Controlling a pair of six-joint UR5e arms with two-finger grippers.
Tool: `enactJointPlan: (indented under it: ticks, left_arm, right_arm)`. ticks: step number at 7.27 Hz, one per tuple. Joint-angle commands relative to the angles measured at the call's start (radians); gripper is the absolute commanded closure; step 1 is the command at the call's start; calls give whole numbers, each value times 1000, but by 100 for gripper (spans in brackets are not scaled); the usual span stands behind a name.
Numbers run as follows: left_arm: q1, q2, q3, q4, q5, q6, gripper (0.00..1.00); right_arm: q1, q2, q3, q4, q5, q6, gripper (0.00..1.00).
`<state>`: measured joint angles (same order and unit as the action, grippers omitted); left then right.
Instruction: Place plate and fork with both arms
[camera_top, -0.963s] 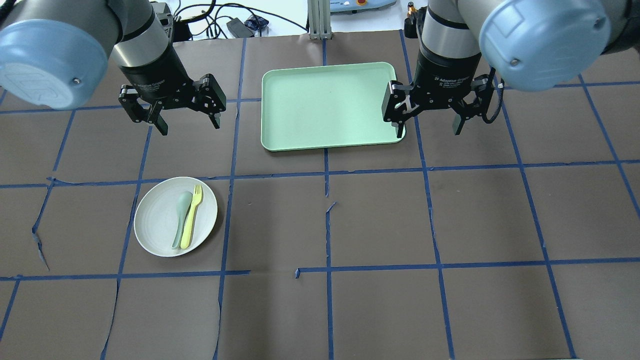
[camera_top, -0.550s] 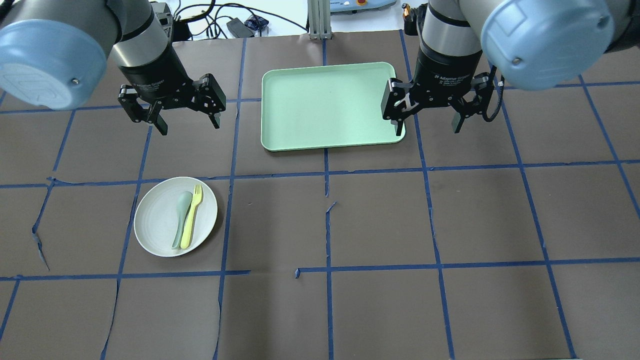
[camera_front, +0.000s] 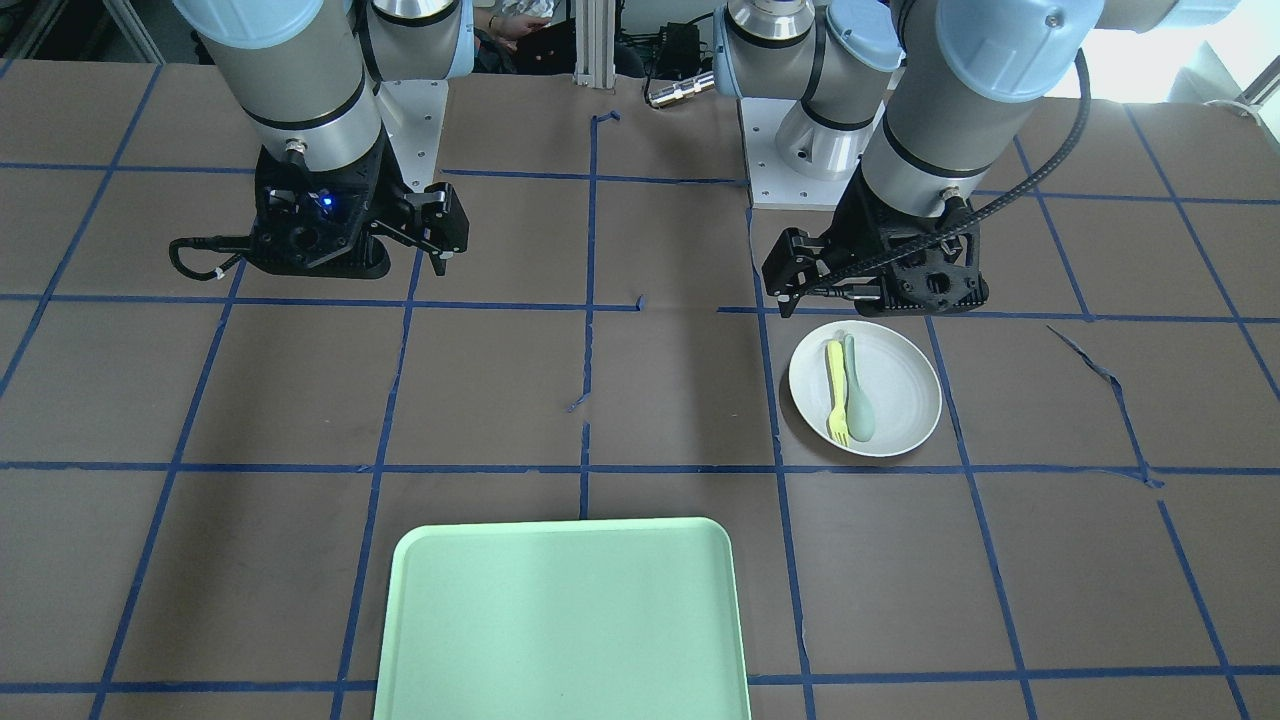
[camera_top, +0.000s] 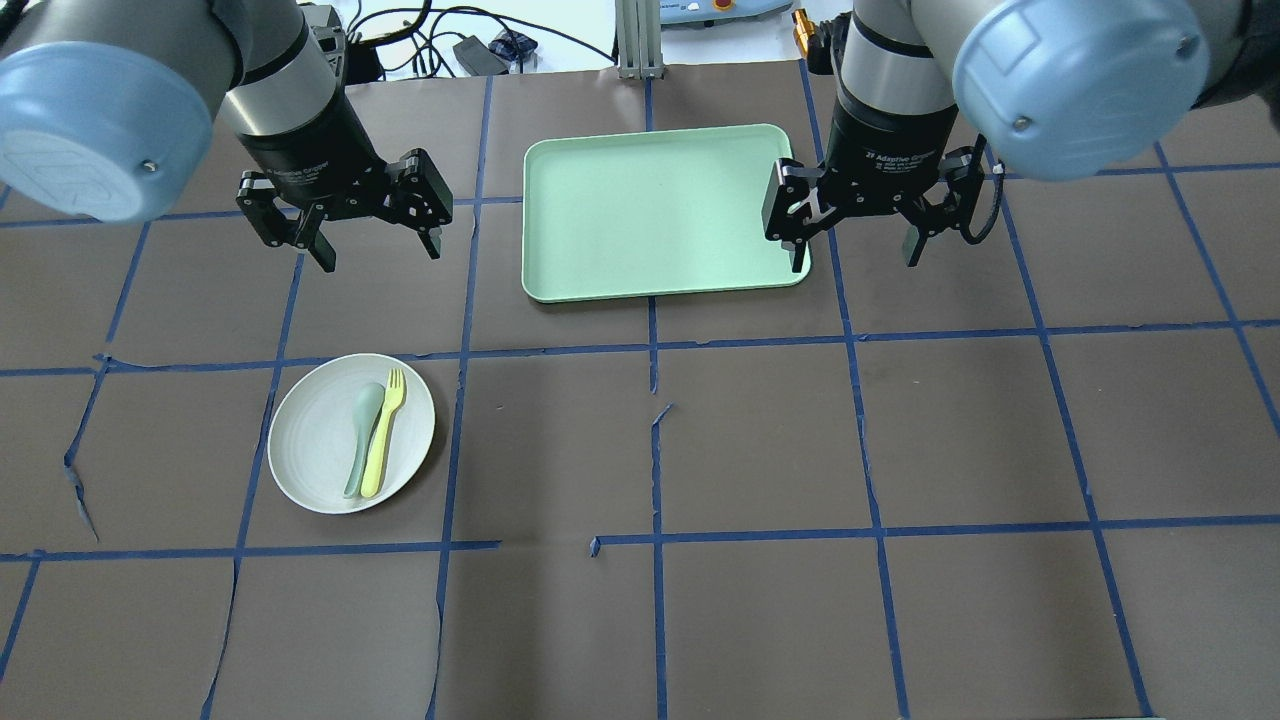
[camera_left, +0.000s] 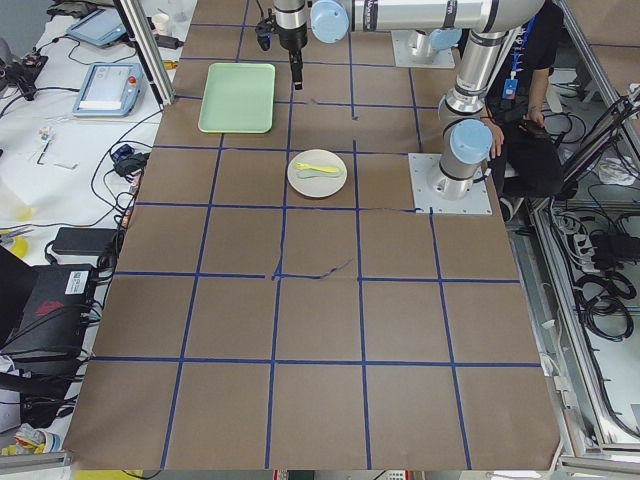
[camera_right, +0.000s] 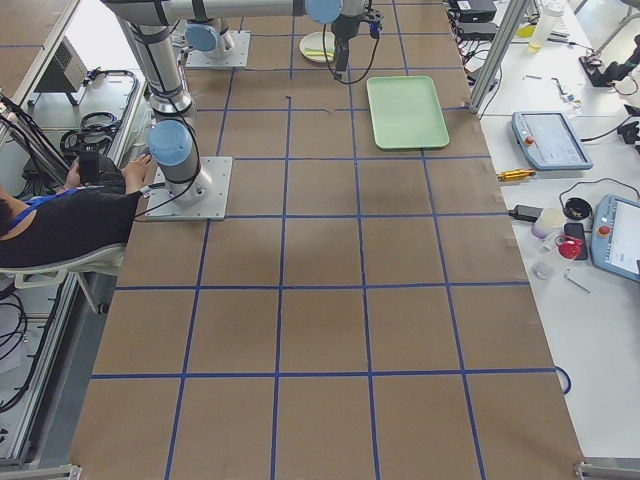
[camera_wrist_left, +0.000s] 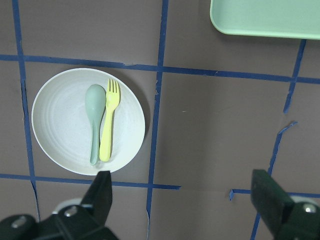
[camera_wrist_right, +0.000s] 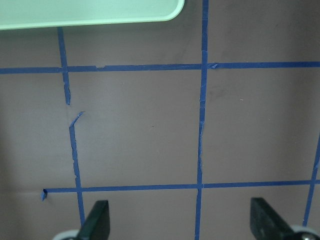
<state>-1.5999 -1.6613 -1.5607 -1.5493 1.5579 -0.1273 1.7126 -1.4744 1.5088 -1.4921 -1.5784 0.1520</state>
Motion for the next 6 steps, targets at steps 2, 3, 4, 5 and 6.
enactJointPlan:
  ticks: [2, 3, 4, 5, 6]
  left_arm:
    - [0, 0, -1, 0, 1, 0, 0]
    - [0, -9, -1, 0, -4, 0, 0]
    - [0, -12, -2, -3, 4, 0, 0]
    - [0, -11, -1, -2, 2, -2, 0]
    - [0, -11, -1, -2, 2, -3, 0]
  right_arm:
    - [1, 0, 5, 0, 6, 0, 0]
    - [1, 2, 8, -2, 6, 0, 0]
    - [1, 0, 10, 1, 5, 0, 0]
    - [1, -1, 7, 1, 6, 0, 0]
    - [2, -1, 8, 1, 1, 0, 0]
